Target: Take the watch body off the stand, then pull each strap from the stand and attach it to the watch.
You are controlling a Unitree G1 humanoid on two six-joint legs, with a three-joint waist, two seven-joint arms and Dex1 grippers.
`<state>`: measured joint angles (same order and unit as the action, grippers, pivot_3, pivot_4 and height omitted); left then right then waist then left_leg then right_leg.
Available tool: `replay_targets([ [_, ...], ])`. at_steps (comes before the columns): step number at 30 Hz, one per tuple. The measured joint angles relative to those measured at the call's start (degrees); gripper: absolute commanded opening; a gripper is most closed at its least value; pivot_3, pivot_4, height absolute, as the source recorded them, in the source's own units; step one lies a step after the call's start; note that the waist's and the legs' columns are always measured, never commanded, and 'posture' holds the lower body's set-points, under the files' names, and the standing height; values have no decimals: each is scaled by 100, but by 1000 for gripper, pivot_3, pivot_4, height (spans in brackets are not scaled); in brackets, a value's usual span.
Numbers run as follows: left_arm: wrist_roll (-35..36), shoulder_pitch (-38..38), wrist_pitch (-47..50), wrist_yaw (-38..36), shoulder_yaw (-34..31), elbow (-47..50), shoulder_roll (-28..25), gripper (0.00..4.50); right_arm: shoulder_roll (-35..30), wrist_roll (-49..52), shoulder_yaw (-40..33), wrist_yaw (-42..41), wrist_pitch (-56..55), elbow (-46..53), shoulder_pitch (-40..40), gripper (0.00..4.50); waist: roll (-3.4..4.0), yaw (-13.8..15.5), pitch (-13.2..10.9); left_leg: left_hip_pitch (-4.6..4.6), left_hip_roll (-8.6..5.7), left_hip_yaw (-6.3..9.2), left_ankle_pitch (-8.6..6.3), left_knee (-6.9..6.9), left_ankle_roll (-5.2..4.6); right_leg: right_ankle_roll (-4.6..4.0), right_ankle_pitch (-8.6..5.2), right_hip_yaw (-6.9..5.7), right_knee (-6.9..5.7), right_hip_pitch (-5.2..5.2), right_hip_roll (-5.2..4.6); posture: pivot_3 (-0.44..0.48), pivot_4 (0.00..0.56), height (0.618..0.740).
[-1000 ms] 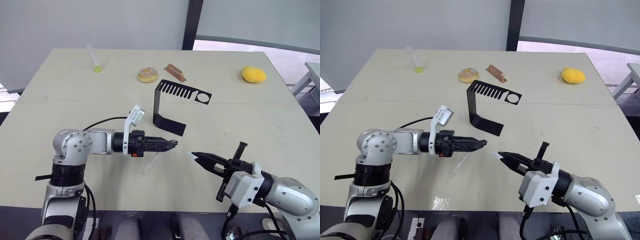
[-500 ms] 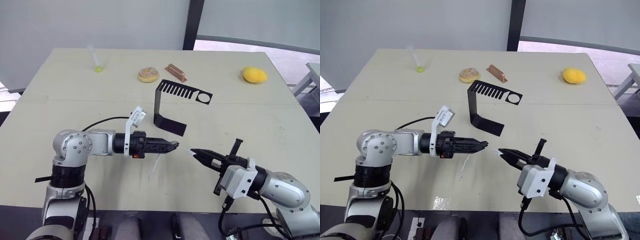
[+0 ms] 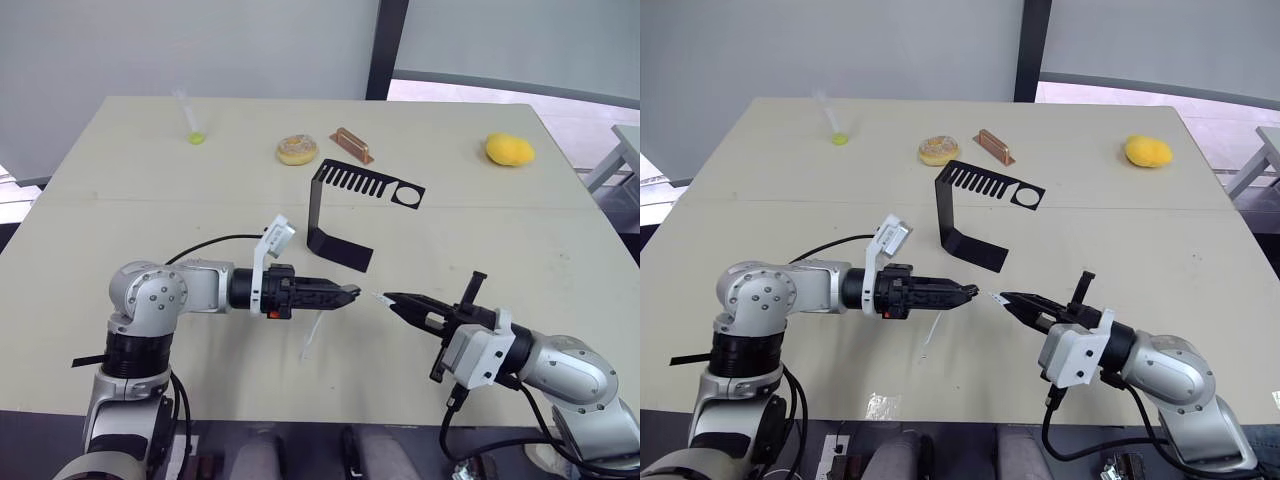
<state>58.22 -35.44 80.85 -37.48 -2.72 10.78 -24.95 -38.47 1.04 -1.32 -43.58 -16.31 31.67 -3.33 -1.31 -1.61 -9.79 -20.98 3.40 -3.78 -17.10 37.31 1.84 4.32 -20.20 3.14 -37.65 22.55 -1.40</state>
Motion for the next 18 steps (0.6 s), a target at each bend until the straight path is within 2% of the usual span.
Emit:
replay_targets([
  [18, -10, 12, -161, 68, 155, 3, 6, 1583, -34, 45, 105, 0, -109, -142, 97, 0, 0, 1, 0, 0, 0, 0, 0, 0, 0, 0, 0, 0, 0, 0, 0, 0, 150, 740],
])
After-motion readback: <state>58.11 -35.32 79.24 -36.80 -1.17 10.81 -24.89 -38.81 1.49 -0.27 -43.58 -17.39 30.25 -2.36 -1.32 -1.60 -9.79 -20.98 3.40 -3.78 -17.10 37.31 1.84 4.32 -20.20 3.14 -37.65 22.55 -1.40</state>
